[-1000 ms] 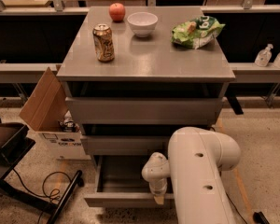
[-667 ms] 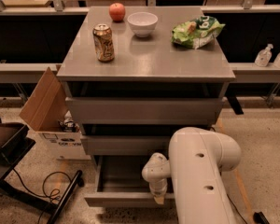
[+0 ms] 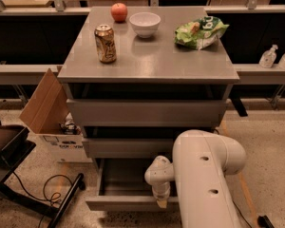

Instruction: Open bottom drawer

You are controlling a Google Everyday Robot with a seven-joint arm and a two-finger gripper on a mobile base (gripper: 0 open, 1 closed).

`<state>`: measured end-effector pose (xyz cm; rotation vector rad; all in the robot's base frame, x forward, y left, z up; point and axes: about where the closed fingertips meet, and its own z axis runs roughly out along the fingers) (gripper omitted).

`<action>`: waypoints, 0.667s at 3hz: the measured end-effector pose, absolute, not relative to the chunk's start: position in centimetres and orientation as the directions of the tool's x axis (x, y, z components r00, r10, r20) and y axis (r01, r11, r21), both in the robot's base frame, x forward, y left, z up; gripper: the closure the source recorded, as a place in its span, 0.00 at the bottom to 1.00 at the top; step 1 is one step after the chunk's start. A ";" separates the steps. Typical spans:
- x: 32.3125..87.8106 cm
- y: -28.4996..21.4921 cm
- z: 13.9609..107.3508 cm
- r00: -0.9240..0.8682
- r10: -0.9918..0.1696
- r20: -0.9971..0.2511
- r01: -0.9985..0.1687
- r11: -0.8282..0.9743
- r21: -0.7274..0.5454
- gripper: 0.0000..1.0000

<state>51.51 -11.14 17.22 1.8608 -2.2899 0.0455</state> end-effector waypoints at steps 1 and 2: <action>51.5 -11.1 17.2 -0.194 -0.967 0.166 -0.973 0.212 0.096 1.00; 51.3 -11.2 17.1 -0.193 -0.967 0.168 -0.972 0.212 0.099 0.82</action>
Offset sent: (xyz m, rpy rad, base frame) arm 0.0000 0.0000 0.0000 0.0000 0.0000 0.0000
